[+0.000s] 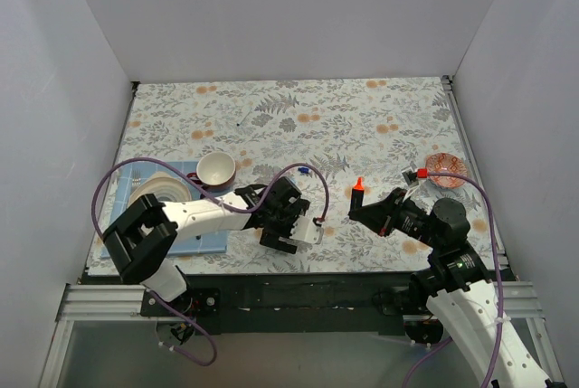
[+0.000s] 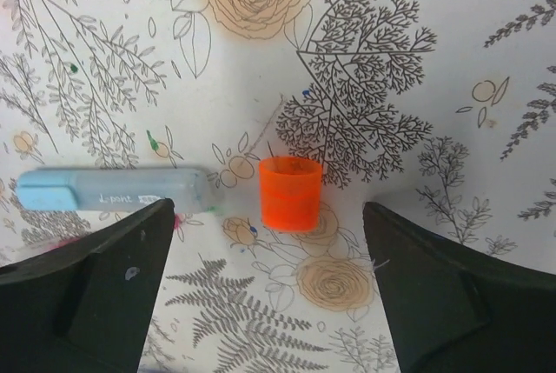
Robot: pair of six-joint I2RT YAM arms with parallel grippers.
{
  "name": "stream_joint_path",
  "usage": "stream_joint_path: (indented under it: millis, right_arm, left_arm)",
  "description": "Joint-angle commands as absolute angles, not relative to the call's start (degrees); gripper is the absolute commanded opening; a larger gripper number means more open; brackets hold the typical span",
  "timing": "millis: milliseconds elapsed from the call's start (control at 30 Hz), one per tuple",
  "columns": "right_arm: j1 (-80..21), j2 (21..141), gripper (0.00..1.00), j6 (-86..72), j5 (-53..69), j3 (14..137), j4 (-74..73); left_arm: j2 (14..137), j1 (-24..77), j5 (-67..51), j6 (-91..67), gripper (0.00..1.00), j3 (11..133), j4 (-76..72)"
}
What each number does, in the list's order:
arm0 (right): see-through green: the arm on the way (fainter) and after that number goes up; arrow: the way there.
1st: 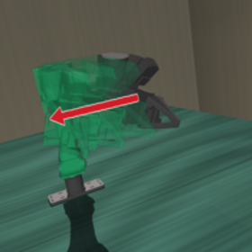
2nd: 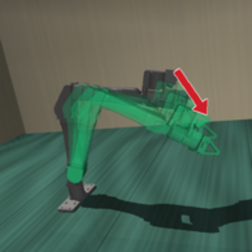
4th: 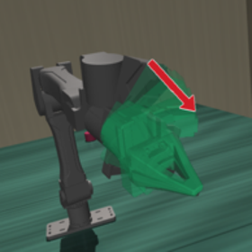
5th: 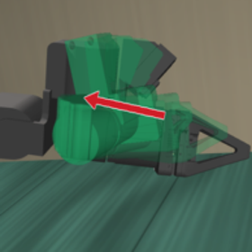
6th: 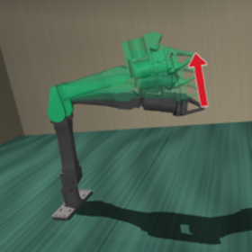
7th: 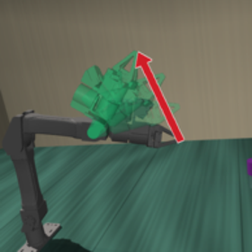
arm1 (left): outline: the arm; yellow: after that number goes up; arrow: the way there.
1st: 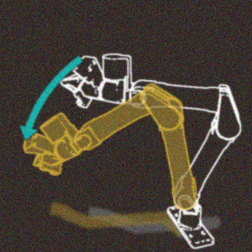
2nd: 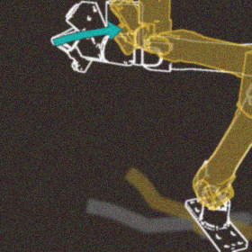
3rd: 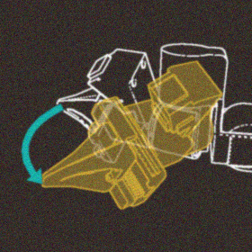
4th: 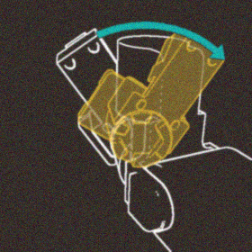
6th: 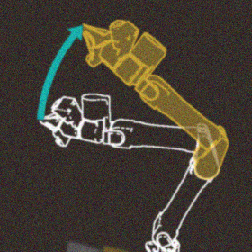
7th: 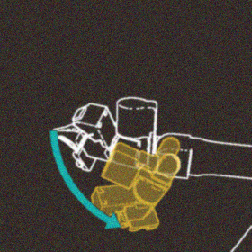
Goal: Insert the pens into the pen caps
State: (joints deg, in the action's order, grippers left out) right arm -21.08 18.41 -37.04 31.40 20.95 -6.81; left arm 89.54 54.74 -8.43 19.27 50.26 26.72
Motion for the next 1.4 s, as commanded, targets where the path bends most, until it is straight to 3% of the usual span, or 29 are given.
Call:
stream_joint_path:
  millis: [0, 167, 300, 433, 633, 800, 933, 1033, 1133, 1367]
  right_arm:
    - [-21.36, 17.93, 0.01, -35.6, 30.59, 23.12, -6.24]
    - [-21.53, 18.11, 0.01, -35.42, 30.06, 22.68, -6.5]
    - [-21.53, 17.76, 0.01, -35.51, 29.79, 23.11, -7.21]
    - [-21.62, 17.49, 0.01, -35.95, 29.53, 23.2, -7.38]
    - [-21.53, 17.49, 0.01, -37.09, 29.79, 22.59, -6.86]
    - [-21.53, 17.31, 0.01, -37.53, 29.62, 22.59, -6.68]
    - [-21.53, 17.23, 0.01, -38.23, 29.88, 22.32, -6.33]
    - [-21.53, 17.05, 0.01, -38.23, 30.23, 22.41, -6.94]
    - [-21.53, 16.35, 0.01, -38.14, 30.15, 22.41, -7.47]
    - [-21.71, 15.12, 0.01, -36.83, 29.1, 24.17, -10.28]
  left_arm:
    - [84.65, 54.58, -9.05, 14.42, 0.92, 49.31, 28.83]
    - [74.03, 54.49, -2.3, 6.18, 0.98, 47.81, 21.64]
    - [69.44, 54.41, 10.43, -7.18, 0.98, 49.03, 16.35]
    - [71.18, 51.17, 31.41, -31.83, 0.98, 55.16, 20.01]
    - [68.93, 44.65, 29.01, -59.63, 0.98, 62.49, 26.29]
    - [66.88, 44.65, 26.81, -105.23, 0.89, 67.23, 35.57]
    - [70.3, 44.65, 21.64, -134.93, 0.82, 68.38, 55.12]
    - [73.65, 44.74, 13.2, -146.58, 0.81, 66.28, 61.07]
    - [73.92, 46.31, 7.31, -153.69, 0.75, 60.84, 57.07]
    - [76.54, 50.44, 7.48, -164.79, 0.71, 58.88, 54.4]
